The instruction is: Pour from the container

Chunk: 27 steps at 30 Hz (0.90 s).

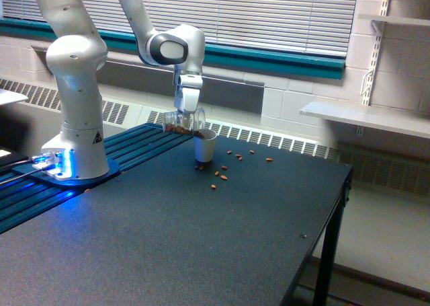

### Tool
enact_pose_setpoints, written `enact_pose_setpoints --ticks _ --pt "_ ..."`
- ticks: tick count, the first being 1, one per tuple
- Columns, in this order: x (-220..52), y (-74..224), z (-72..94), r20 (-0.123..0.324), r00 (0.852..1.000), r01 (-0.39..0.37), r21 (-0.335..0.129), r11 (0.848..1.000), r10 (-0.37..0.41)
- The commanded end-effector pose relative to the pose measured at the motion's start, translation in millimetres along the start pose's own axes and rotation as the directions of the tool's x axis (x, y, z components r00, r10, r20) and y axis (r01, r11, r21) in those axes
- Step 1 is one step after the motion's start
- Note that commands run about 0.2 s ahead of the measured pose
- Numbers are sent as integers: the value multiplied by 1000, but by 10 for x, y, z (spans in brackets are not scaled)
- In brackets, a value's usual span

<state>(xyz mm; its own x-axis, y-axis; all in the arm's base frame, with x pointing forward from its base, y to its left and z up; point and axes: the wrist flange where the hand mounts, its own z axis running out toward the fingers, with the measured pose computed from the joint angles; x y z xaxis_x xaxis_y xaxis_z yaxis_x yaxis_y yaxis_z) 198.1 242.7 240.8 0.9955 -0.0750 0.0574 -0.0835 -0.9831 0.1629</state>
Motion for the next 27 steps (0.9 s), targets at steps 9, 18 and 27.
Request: enact_pose_setpoints --ticks 9,18,27 --pt "32 41 58 11 1000 28 -34 999 -28" --pt "59 -7 39 12 999 45 -41 998 -45" --pt "76 -69 22 14 998 60 -46 997 -60"
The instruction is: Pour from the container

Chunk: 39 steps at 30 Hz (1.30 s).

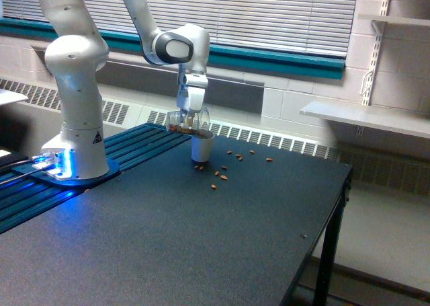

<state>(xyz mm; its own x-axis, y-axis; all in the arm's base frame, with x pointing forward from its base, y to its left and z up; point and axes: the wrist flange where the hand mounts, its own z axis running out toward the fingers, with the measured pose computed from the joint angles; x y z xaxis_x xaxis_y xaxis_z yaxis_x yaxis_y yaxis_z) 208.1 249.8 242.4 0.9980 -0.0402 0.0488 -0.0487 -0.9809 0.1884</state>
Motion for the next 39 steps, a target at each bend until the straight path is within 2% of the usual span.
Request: enact_pose_setpoints --ticks 1,19,39 --pt "-17 -3 43 11 1000 25 -22 999 -25" --pt "46 -126 -7 15 998 61 -42 997 -61" --pt "34 -247 -25 18 996 83 -43 996 -83"
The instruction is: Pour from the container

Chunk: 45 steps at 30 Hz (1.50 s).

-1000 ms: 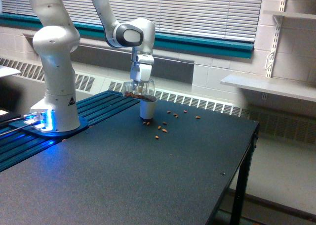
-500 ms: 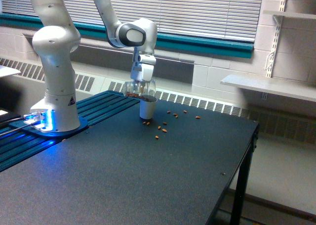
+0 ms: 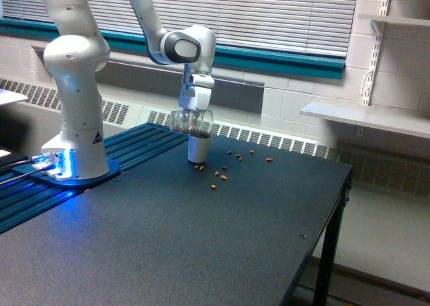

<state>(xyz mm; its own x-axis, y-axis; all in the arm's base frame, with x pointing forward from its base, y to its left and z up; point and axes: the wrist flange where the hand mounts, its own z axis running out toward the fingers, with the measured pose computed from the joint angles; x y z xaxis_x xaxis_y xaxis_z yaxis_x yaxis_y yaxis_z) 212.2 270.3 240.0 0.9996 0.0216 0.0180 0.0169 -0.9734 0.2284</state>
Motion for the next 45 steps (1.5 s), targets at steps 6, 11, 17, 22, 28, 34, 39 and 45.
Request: enact_pose_setpoints --ticks 6,11,17,22,28,34,39,45 --pt "12 -68 -20 -2 1000 19 -7 1000 -19" --pt "23 -85 -29 -3 1000 22 -10 1000 -22" --pt "21 -104 -37 -2 1000 25 -10 1000 -25" --pt "-2 -114 -32 -1 1000 26 -12 1000 -26" --pt "-48 -108 -12 2 1000 22 -14 1000 -22" --pt "-101 -108 1 6 1000 20 -14 1000 -20" --pt "-129 -102 0 5 1000 18 -13 1000 -18" --pt "-176 -92 1 3 1000 16 -13 1000 -16"
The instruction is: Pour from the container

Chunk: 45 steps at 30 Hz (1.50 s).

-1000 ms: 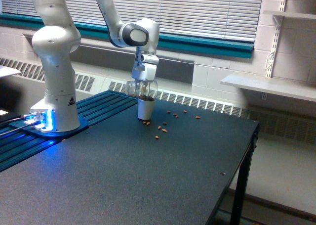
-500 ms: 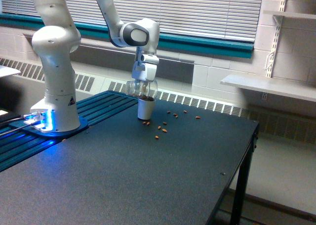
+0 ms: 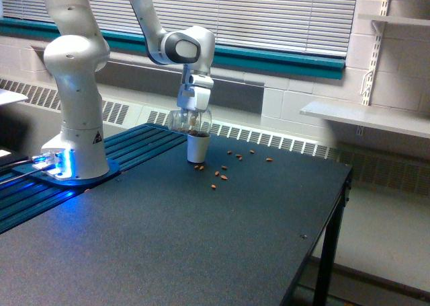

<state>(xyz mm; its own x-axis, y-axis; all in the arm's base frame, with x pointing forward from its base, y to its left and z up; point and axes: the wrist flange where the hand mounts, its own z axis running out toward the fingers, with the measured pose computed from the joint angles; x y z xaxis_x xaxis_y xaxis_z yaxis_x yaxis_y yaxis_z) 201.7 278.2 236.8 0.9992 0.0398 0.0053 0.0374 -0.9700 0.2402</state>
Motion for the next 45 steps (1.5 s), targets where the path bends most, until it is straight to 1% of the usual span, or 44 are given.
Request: enact_pose_setpoints --ticks 1,23,31,38,45 --pt "-83 -7 -8 -4 1000 -5 -1 1000 5" --pt "-321 53 26 10 1000 -25 2 1000 25" --pt "-323 122 6 2 999 -47 3 999 47" --pt "-303 149 -38 -7 999 -51 6 999 51" --pt "-304 164 -46 2 999 -43 -1 999 43"
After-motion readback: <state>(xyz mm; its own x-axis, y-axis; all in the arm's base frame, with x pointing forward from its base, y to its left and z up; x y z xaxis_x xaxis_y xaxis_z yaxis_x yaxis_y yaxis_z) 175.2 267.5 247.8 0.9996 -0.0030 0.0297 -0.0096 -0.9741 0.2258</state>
